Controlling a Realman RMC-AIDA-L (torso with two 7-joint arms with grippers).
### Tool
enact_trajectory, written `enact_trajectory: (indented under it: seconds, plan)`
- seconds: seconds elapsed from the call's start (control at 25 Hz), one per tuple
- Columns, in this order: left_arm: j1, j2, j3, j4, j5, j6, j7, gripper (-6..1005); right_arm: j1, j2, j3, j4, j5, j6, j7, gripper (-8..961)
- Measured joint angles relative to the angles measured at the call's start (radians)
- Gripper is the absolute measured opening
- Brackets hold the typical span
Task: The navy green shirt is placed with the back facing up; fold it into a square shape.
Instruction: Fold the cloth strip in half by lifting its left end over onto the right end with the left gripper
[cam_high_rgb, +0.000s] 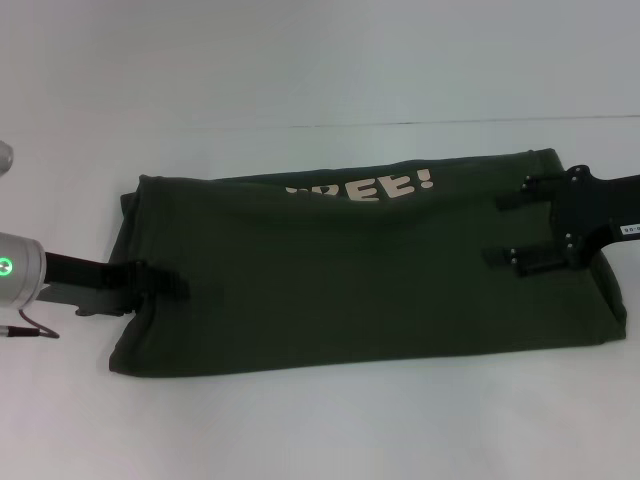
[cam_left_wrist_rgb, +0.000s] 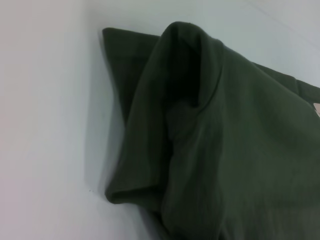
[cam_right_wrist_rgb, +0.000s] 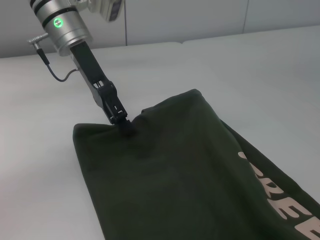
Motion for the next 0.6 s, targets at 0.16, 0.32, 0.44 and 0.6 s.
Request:
enact_trajectory:
  seconds: [0.16,0.32,0.44,0.6]
  plan:
    - [-0.002,0.000,0.000,0.000,0.000,0.000,0.000,624,0.003,0.000,0.000,0.000,-0.007,0.004,0.000,824]
    - [-0.005,0.000,0.000,0.000,0.000,-0.003,-0.001,617,0.004,0.000,0.000,0.000,-0.008,0.012,0.000,824]
    - [-0.007,0.000,0.004,-0.001,0.000,-0.005,-0.001,613,0.005,-0.001,0.000,0.001,-0.008,0.013,0.000,824]
    - [-0.009,-0.001,0.014,-0.004,0.000,-0.008,-0.001,606,0.005,-0.001,0.000,0.001,-0.008,0.013,0.000,824]
